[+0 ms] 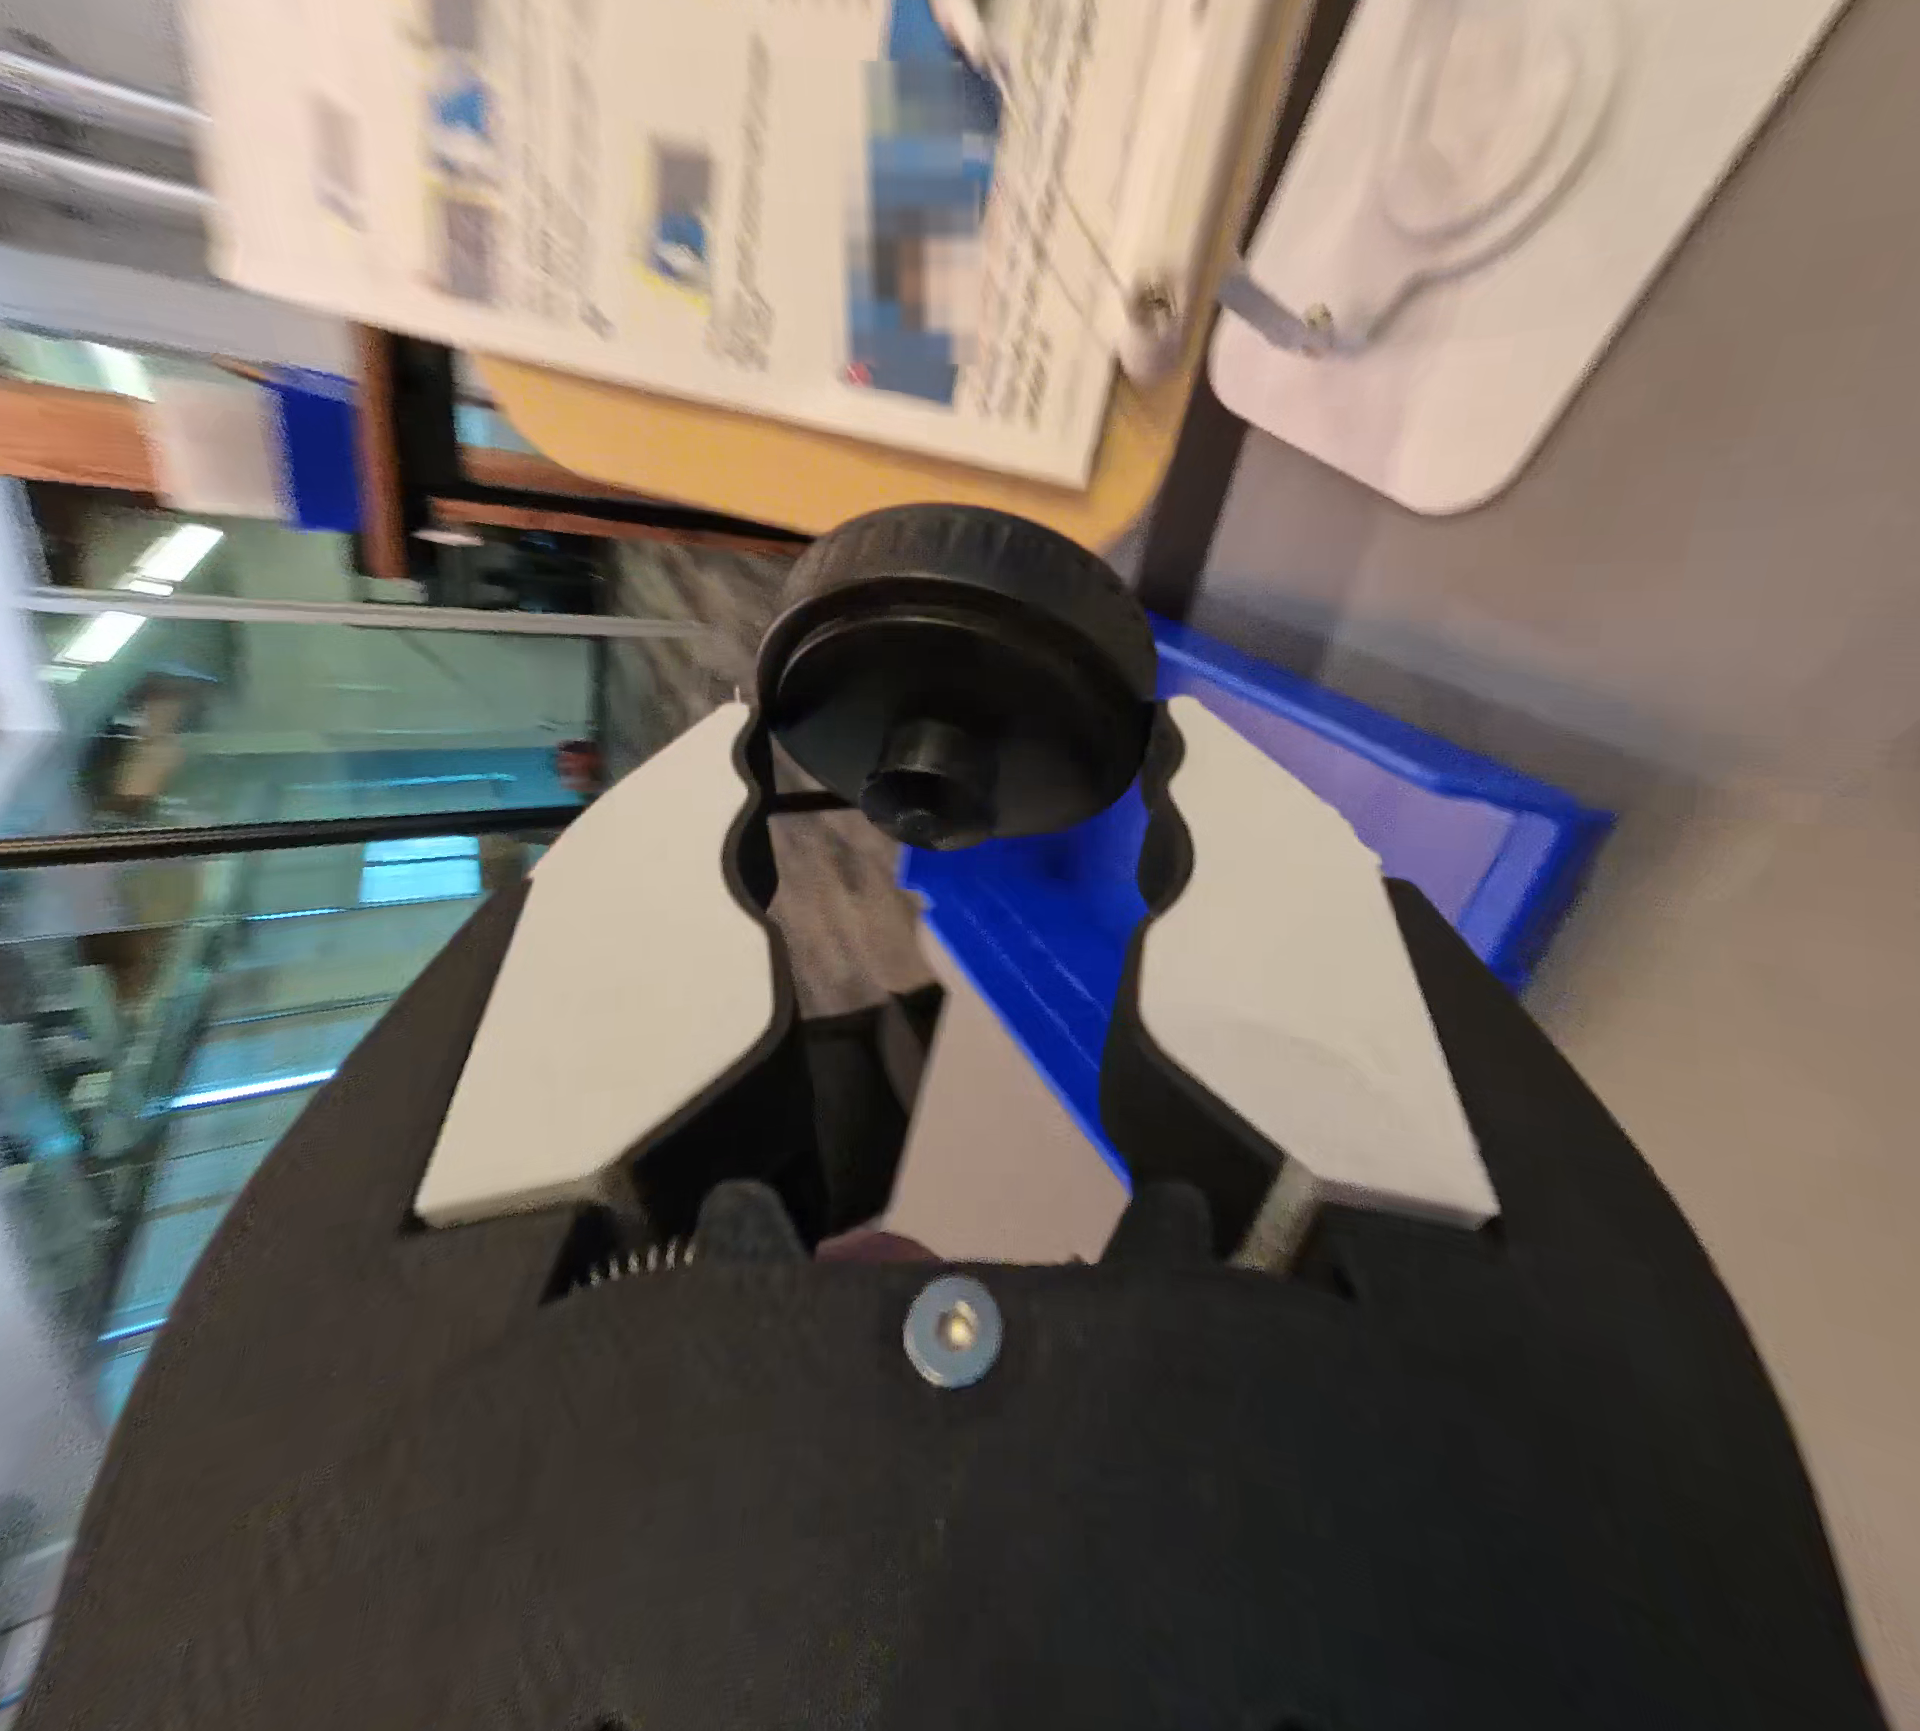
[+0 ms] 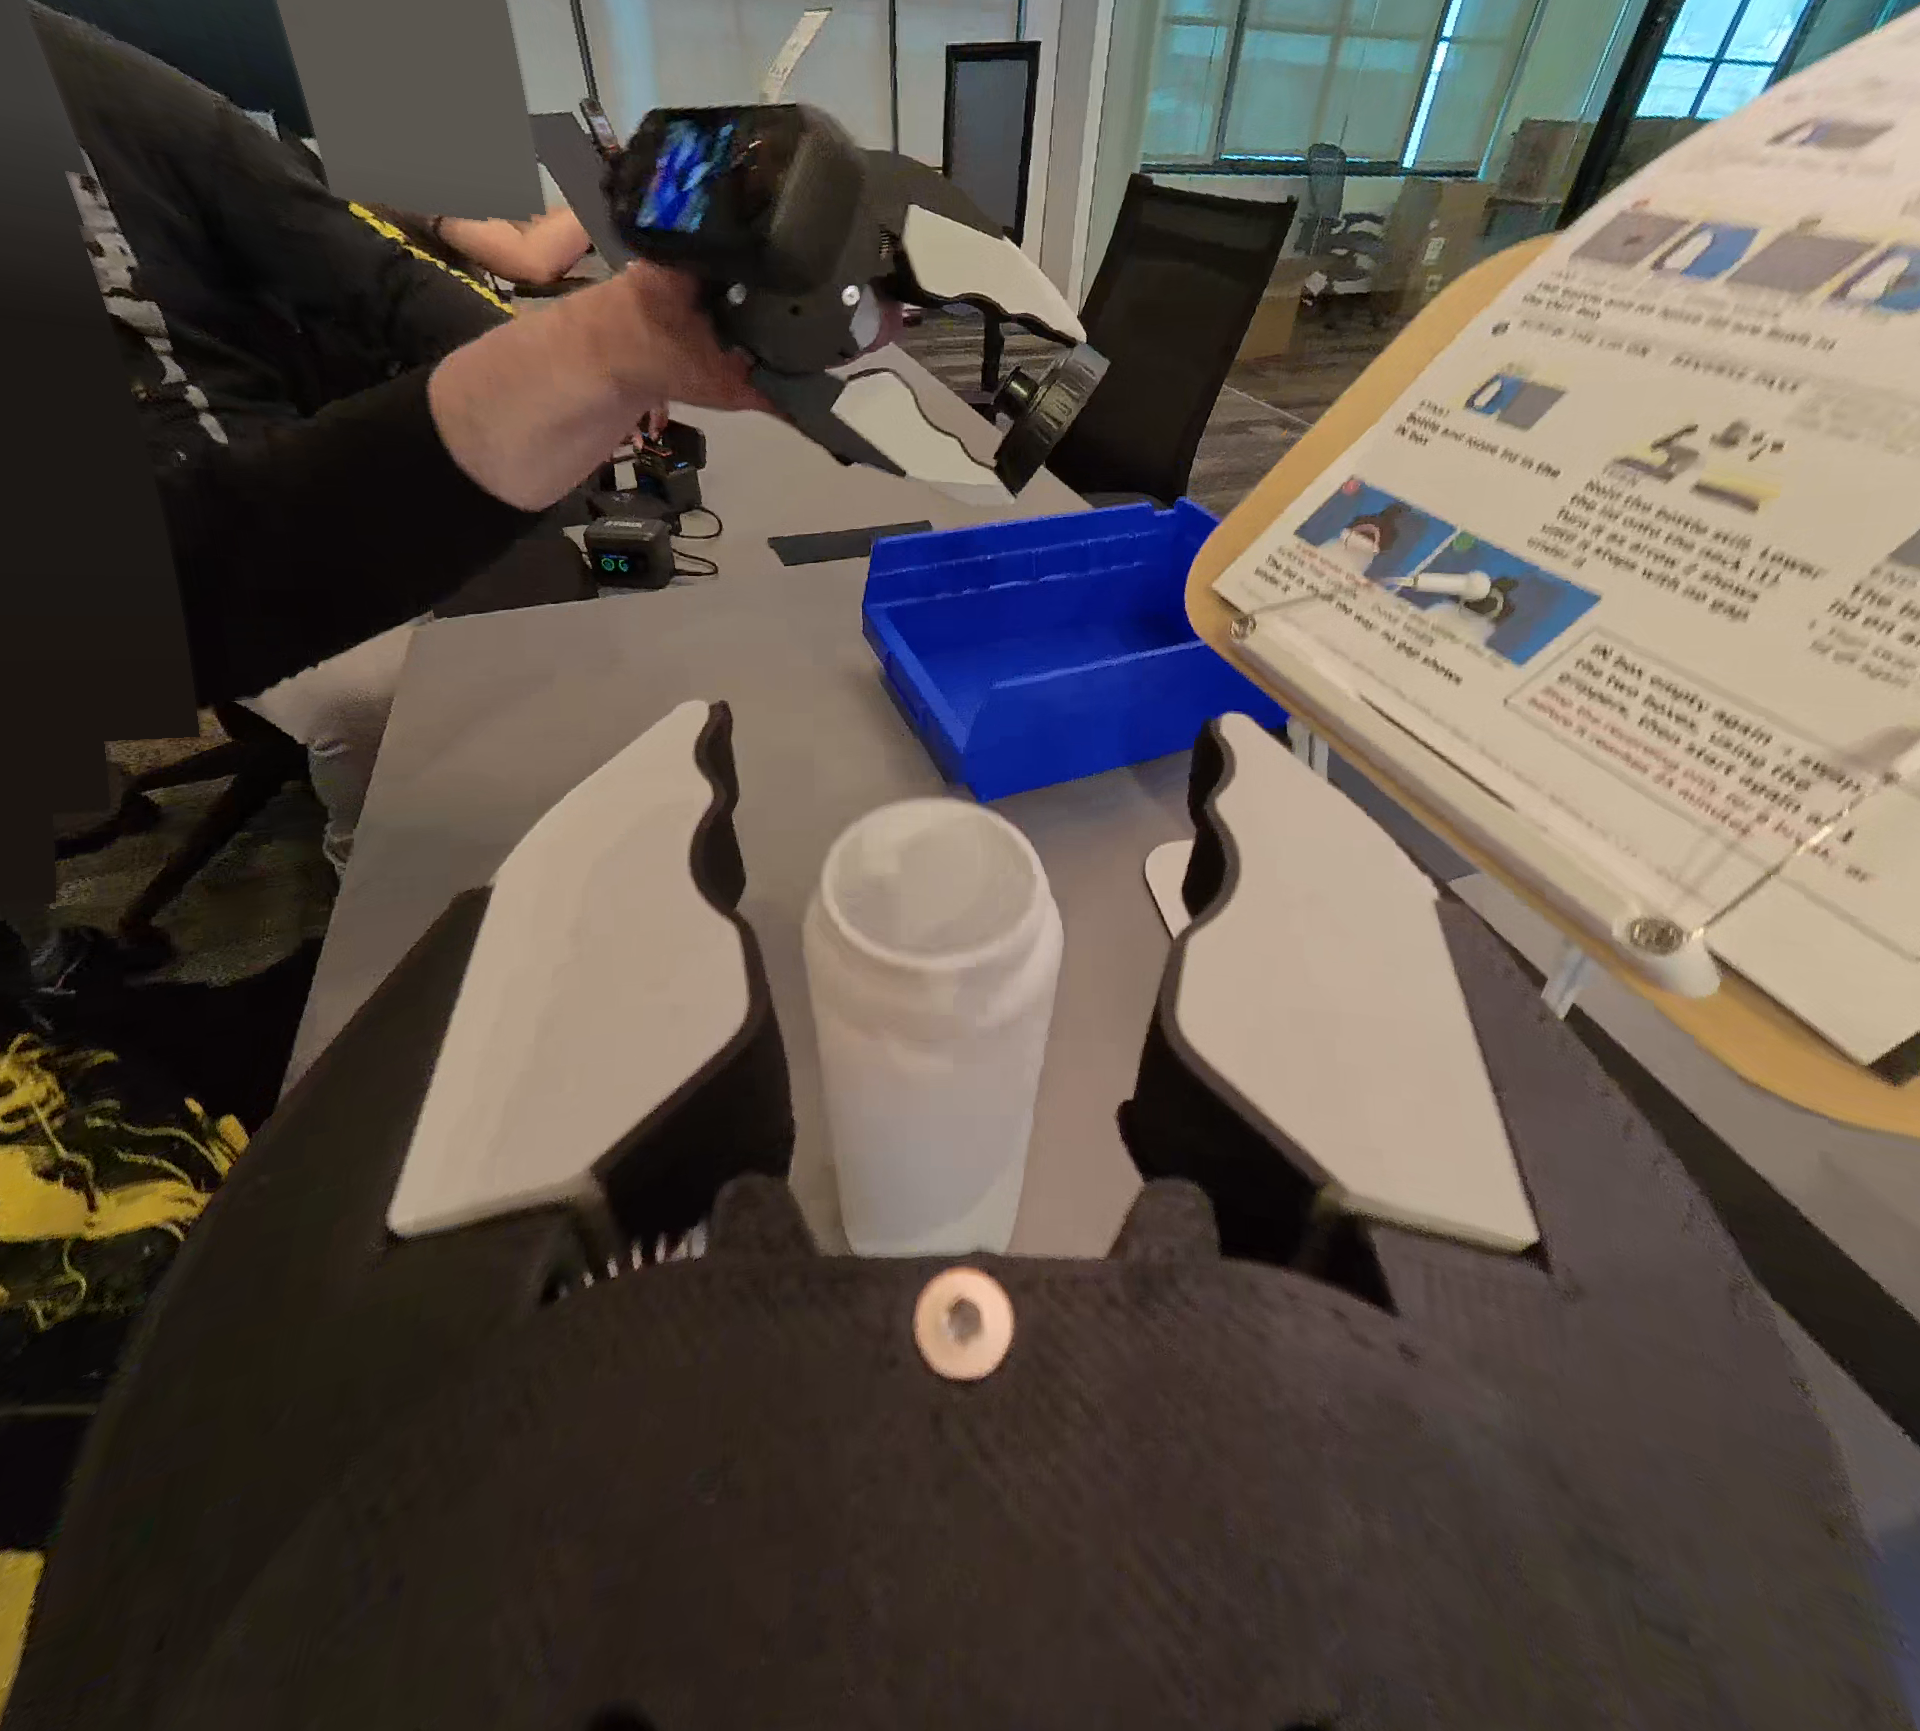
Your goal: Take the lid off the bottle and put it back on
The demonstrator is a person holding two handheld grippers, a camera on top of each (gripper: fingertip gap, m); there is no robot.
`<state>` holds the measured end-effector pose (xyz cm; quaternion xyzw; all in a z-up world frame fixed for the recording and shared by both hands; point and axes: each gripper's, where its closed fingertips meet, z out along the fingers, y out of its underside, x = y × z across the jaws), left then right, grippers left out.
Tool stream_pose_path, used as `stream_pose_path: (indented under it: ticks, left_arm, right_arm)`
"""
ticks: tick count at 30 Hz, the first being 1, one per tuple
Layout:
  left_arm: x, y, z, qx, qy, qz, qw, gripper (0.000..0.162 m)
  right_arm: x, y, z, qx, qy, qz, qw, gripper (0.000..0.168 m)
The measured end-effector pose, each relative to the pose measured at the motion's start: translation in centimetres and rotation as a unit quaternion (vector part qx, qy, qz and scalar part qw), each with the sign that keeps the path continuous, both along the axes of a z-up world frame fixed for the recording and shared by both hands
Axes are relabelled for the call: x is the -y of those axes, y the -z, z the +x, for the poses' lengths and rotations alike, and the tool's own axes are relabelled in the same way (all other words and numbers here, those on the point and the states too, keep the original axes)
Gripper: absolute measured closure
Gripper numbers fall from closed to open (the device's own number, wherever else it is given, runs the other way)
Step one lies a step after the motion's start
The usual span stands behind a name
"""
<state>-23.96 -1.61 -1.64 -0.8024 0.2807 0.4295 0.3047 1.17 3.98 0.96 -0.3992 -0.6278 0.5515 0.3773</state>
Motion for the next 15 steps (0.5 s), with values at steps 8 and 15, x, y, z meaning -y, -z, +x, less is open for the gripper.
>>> stream_pose_path:
  ticks: [8, 15]
  left_arm:
    - [-3.3, -6.7, 13.5, -0.113, 0.086, 0.095, 0.985, 0.094]
    - [-5.5, -7.7, 19.8, -0.175, 0.143, 0.112, 0.968, 0.094]
  right_arm:
    - [2.2, -4.7, -3.1, 0.007, 0.018, 0.013, 1.000, 0.091]
    - [2.5, -5.5, -4.1, 0.000, -0.001, -0.031, 1.000, 0.120]
